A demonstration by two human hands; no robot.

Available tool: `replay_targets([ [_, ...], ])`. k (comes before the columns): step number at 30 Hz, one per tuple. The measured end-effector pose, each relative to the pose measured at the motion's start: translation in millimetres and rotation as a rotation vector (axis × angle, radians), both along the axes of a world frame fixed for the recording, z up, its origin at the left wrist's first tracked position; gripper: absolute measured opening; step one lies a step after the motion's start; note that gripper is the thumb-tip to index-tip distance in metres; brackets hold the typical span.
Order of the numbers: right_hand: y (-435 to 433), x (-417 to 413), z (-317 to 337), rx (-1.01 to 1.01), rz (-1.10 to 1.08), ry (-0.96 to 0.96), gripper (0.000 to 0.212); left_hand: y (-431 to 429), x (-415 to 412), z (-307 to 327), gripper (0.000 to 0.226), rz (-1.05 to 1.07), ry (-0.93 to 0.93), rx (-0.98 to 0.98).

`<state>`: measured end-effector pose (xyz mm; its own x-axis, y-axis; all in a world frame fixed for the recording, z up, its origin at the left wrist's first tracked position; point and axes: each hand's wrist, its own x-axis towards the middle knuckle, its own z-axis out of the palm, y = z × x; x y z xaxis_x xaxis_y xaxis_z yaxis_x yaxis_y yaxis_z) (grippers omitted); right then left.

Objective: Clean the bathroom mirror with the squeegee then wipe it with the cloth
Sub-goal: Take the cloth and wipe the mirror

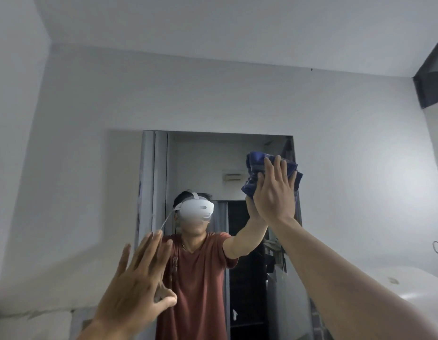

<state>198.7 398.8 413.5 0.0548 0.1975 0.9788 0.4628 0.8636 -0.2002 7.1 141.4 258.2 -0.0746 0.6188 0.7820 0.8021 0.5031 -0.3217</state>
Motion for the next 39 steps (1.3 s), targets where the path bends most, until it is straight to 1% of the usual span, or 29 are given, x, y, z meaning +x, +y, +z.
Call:
replay_targets([
  [4,-23.0,-16.0,5.9,0.047,0.002,-0.047,0.055,1.2,0.3,-4.5,0.130,-0.003,-0.038,0.026],
  [8,-50.6,-36.6,18.0,0.084,-0.003,-0.106,0.063,2.1,2.2,-4.4,0.130,0.007,-0.027,0.031],
  [11,-73.4,-55.0,29.1,0.113,0.004,-0.146,0.063,2.3,2.4,-3.8,0.128,0.021,-0.007,0.047],
  [15,-99.7,-82.1,44.1,0.123,0.013,-0.192,0.055,1.4,2.1,-4.5,0.120,0.032,0.006,0.056],
  [19,-123.5,-99.9,56.8,0.099,0.020,-0.231,0.058,-0.5,-2.5,-20.5,0.112,0.006,-0.005,0.067],
  [23,-147.0,-106.5,64.2,0.107,0.026,-0.321,0.074,-1.1,-12.2,-41.9,0.109,0.015,0.025,0.014],
  [26,-159.0,-115.4,66.5,0.144,0.032,-0.373,0.073,-1.4,-10.3,-42.8,0.107,0.021,0.018,0.023],
  [28,-165.5,-122.5,64.6,0.204,0.034,-0.417,0.066,-2.4,-7.5,-42.2,0.106,0.028,0.011,0.026],
  [30,-169.3,-127.3,58.2,0.267,0.040,-0.470,0.063,-1.8,-6.9,-44.2,0.105,0.038,0.008,0.032],
  [35,-171.1,-129.4,32.0,0.362,0.039,-0.573,0.075,-1.1,-5.7,-45.2,0.108,0.047,0.027,0.054],
  [39,-170.2,-125.8,10.2,0.388,0.047,-0.621,0.078,-4.6,-1.1,-42.8,0.111,0.042,0.036,0.079],
])
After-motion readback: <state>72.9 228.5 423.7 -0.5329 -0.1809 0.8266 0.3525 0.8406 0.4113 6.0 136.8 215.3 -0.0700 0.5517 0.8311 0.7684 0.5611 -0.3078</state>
